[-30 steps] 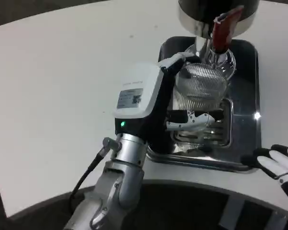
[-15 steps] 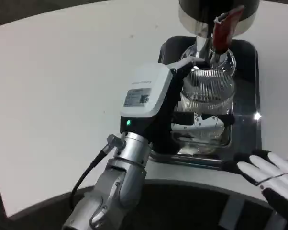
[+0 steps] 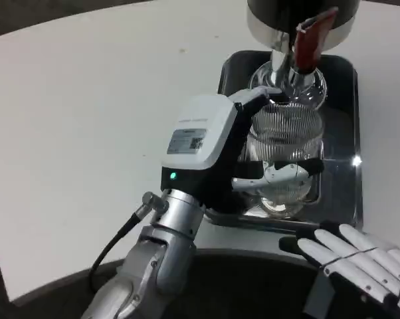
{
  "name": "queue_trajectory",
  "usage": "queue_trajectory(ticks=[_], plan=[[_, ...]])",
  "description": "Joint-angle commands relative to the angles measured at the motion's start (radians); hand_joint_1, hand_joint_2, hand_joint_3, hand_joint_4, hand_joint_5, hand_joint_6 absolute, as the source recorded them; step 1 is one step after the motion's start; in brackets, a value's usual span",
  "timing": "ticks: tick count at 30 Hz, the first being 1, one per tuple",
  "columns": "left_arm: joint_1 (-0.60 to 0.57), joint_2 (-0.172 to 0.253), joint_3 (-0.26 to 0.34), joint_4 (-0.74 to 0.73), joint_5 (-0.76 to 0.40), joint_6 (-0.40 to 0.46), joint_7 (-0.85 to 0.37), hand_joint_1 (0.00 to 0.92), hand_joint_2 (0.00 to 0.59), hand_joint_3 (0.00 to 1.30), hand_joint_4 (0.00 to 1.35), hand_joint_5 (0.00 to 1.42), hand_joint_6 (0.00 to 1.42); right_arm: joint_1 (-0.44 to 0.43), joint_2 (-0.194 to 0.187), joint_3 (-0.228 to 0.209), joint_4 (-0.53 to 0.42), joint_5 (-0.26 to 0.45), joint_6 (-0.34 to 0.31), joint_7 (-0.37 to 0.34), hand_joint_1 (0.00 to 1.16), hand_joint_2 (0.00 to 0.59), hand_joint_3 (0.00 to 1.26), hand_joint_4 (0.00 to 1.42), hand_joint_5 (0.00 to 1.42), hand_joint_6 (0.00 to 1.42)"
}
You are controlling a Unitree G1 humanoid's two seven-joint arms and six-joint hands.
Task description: Grasp the cup under the faucet to collect the drink, then remove the cup.
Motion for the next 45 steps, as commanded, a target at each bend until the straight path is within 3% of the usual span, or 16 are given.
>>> queue_trajectory(ticks=[1,3,7,11,19,45], plan=[[0.022,0.020,-0.006,-0.027,0.029,0.023,0.005,0.314,0.097,0.46,0.40,0.60,0.98,-0.004,0.001,0.008,-0.004,-0.003,0.007,-0.013,0.46,0.403,0.12,0.07,0.04,0.08],[0.021,0.023,-0.010,-0.034,0.040,0.029,0.008,0.310,0.093,0.43,0.34,0.55,0.89,-0.005,0.001,0.011,-0.006,-0.002,0.009,-0.011,0.46,0.404,0.12,0.07,0.04,0.08],[0.017,0.022,-0.013,-0.039,0.051,0.031,0.004,0.253,0.073,0.22,0.16,0.34,0.52,0.000,0.003,0.018,-0.013,-0.003,0.012,-0.009,0.46,0.404,0.12,0.07,0.04,0.08],[0.007,0.019,-0.021,-0.036,0.053,0.031,-0.012,0.220,0.061,0.11,0.06,0.24,0.39,-0.001,0.002,0.019,-0.019,0.000,0.016,-0.009,0.46,0.404,0.13,0.07,0.04,0.08],[-0.005,0.019,-0.028,-0.036,0.042,0.032,-0.041,0.197,0.063,0.05,0.00,0.18,0.33,0.001,-0.001,0.017,-0.028,0.007,0.020,-0.008,0.46,0.404,0.13,0.07,0.04,0.08],[0.058,0.036,0.039,-0.076,-0.114,-0.138,-0.041,0.235,0.104,0.09,0.01,0.29,0.46,-0.017,-0.021,0.065,-0.032,-0.018,0.041,-0.004,0.46,0.404,0.14,0.07,0.04,0.08]])
